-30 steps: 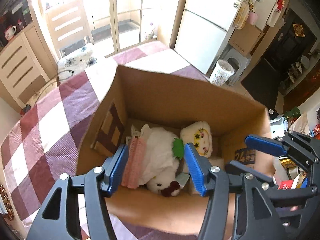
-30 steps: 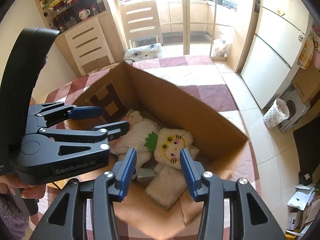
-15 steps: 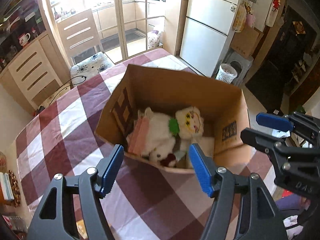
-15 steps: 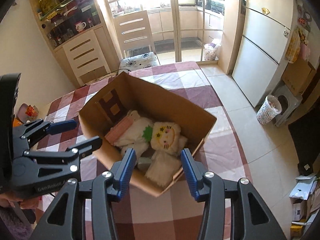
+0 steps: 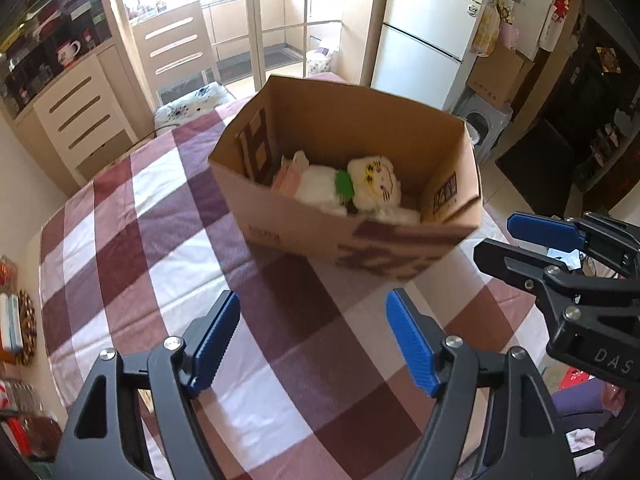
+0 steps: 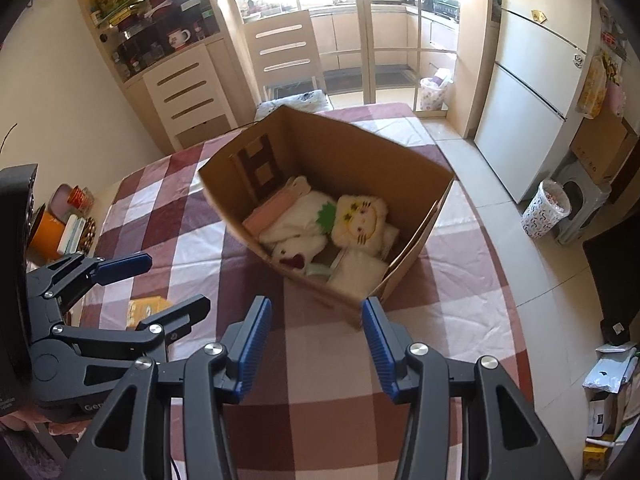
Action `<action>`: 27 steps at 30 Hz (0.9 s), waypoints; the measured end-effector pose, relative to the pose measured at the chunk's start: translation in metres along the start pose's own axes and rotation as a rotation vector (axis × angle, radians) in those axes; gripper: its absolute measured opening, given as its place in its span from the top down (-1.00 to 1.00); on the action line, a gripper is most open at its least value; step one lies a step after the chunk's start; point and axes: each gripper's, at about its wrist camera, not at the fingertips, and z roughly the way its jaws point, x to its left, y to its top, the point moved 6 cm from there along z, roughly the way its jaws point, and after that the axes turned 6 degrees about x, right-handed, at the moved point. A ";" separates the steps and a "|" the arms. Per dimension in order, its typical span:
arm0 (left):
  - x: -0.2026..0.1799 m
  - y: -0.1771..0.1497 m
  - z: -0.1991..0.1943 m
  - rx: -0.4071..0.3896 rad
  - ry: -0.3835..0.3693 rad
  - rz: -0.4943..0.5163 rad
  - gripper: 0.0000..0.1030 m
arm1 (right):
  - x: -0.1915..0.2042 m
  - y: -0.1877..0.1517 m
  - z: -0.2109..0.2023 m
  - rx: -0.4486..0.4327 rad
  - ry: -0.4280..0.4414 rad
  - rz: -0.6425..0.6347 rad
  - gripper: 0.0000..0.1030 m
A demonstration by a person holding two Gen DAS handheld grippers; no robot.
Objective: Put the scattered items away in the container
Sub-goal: 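Open both tools and withdraw them from the box back over the table, then grasp the red smiley toy box with the left tool while the right tool grasps the yellow Butter bear box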
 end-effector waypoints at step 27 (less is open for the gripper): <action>0.113 -0.142 -0.043 0.017 0.025 -0.387 -0.99 | 0.115 -0.063 0.033 0.131 0.067 -0.111 -0.18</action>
